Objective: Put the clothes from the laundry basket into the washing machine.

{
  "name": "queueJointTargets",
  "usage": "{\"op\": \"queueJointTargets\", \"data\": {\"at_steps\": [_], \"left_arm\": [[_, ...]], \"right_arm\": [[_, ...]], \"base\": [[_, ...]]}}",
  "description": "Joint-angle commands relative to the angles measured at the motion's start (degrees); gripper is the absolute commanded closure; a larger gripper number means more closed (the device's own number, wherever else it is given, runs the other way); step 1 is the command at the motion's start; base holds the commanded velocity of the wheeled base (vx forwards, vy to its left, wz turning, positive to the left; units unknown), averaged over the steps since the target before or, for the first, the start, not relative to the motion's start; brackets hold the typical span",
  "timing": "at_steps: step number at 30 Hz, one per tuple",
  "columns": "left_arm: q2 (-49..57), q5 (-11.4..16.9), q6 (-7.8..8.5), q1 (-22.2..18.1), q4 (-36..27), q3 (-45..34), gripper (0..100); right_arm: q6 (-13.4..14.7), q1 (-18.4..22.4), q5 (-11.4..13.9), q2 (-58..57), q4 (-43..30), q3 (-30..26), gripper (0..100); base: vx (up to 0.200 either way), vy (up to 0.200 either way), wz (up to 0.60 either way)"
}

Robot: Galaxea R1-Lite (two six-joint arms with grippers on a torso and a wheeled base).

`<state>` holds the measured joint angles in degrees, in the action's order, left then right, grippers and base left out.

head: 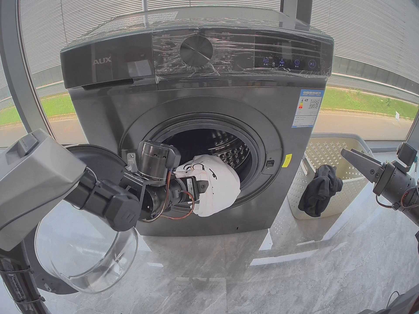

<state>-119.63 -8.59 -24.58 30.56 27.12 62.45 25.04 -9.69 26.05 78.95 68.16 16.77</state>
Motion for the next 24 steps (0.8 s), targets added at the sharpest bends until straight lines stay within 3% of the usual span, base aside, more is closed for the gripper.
{"op": "queueJointTargets", "data": {"at_steps": [1,4,7,8,9,12,19,24], "left_arm": [[8.4,1.3,0.14,2.8,4.2,-10.7,0],[10.5,1.4,0.41,4.6,11.2,-14.7,0],[10.7,1.5,1.37,6.4,23.9,-18.7,0],[10.7,1.6,1.37,6.5,25.1,-19.1,0],[10.6,2.1,1.37,7.5,31.0,-22.4,0],[9.7,3.9,1.99,8.3,38.2,-29.6,0],[2.4,4.6,2.43,6.5,50.1,-31.3,0],[0.4,4.7,2.60,6.1,50.4,-30.8,0]], "right_arm": [[0.0,-0.2,0.1,0.2,0.0,0.3,0],[0.0,-0.2,0.1,0.2,0.0,0.3,0],[0.0,-0.2,0.1,0.3,0.0,0.3,0],[0.0,-0.2,0.1,0.3,0.0,0.3,0],[0.0,-0.2,0.0,0.3,0.0,0.1,0],[0.0,-0.2,0.0,0.3,0.0,0.1,0],[-0.1,-0.2,-0.1,0.2,0.0,0.1,0],[-0.1,-0.2,-0.1,0.5,0.0,0.0,0]], "base": [[0.000,0.000,0.00],[0.000,0.000,0.00],[0.000,0.000,0.00],[0.000,0.000,0.00],[0.000,0.000,0.00],[0.000,0.000,0.00],[0.000,0.000,0.00],[0.000,0.000,0.00]]}}
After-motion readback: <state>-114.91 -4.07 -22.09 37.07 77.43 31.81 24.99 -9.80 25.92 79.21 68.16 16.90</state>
